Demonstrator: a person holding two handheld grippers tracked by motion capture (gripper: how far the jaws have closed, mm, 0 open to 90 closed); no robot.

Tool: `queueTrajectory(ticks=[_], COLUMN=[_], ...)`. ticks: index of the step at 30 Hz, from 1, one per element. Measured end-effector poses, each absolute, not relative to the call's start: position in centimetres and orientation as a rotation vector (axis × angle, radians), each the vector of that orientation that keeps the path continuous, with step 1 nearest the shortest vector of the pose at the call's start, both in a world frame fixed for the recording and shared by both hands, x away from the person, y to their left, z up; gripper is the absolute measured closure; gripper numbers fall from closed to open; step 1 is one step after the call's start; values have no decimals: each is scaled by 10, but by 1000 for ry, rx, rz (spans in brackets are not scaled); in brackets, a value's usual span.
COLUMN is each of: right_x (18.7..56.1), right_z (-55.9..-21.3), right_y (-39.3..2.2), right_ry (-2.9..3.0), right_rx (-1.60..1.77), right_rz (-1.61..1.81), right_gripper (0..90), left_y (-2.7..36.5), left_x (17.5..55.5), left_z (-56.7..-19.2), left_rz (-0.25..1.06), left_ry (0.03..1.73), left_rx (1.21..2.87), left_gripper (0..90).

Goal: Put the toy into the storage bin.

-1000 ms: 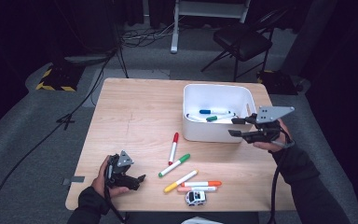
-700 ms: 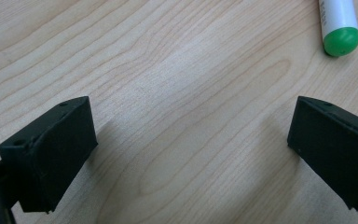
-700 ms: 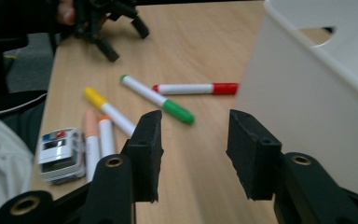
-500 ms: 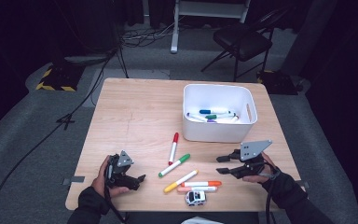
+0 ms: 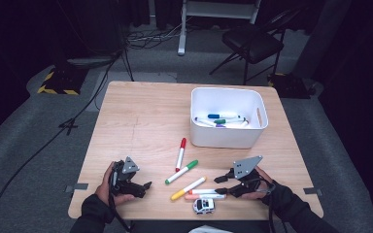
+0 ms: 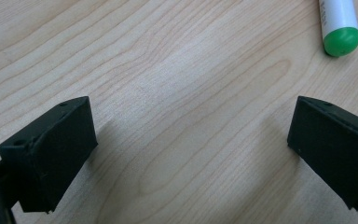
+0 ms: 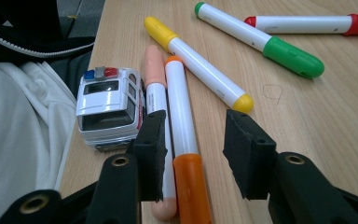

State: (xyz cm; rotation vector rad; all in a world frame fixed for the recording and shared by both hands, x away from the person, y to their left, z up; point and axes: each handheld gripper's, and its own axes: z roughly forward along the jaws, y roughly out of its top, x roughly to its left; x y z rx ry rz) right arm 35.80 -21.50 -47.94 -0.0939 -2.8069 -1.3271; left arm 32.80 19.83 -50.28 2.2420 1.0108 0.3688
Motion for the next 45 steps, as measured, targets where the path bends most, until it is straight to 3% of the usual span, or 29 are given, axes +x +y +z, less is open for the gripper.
queueTrajectory(ticks=[20, 33, 45], right_x=[370, 377, 379], right_z=[-497, -495, -470], right_y=[-224, -253, -277], right_ry=[-2874, -2923, -2909], right_rx=[-110, -180, -261], right_rz=[-1252, -1260, -1420], right_gripper=[741, 750, 750], left_y=[198, 198, 198], left_x=[328, 328, 328], left_z=[-503, -503, -503], left_rz=[369, 365, 368], left_ry=[1011, 1011, 1011], left_rx=[2243, 2241, 2242], left_gripper=[13, 13, 13])
